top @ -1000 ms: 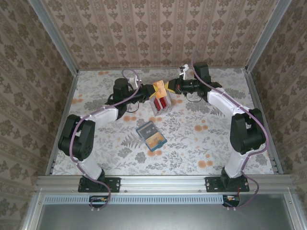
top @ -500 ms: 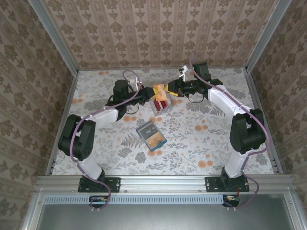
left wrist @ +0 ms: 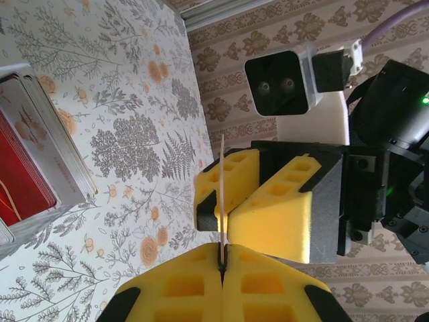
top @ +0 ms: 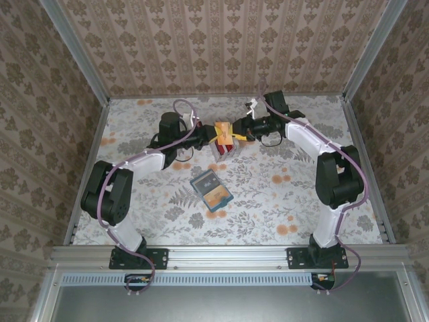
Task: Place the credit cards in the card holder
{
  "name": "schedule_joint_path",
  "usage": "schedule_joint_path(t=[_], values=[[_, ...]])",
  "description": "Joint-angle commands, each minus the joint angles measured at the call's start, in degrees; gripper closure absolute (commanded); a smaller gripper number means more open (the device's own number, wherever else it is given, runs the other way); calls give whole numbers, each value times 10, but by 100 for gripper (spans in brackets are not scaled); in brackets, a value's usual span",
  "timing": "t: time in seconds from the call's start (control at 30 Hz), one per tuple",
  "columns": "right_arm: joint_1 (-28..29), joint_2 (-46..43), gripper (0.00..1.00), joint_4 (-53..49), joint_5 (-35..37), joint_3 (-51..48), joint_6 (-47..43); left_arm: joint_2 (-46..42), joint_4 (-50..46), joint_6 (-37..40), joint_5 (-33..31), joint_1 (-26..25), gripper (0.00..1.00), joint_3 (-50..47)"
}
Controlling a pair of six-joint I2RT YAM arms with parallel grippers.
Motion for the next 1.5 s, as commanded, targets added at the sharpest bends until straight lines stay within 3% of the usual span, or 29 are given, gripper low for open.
schedule_joint_path(t=[0.0, 0.07, 0.17, 0.27, 0.37, 0.43, 0.67, 0.8, 1.1, 1.47], values=[[6, 4, 73, 7, -42, 15, -1, -13, 3, 20, 17, -3, 100, 12], [6, 1, 77, 16, -51, 11, 4, -12, 2, 21, 17, -4, 100, 14], [6, -4, 92, 15, -50, 6, 2, -9, -1, 22, 14, -4, 100, 14], [6, -12, 97, -4, -35, 1, -11, -9, -30, 41, 5, -3, 99, 15], [6, -29, 99, -25, -4, -19, -26, -15, -128, 107, -26, 0, 85, 25], [10, -44, 99, -51, 30, -38, -47, -17, -213, 167, -57, 0, 82, 34], [29, -107, 99, -68, 144, -167, -85, -12, -382, 316, -163, -3, 82, 28], [35, -130, 99, -53, 176, -225, -82, 6, -438, 371, -209, -43, 83, 38], [37, -138, 99, -37, 194, -255, -74, 61, -563, 455, -373, -136, 84, 119], [36, -139, 99, -32, 190, -255, -72, 149, -600, 484, -428, -145, 89, 169]])
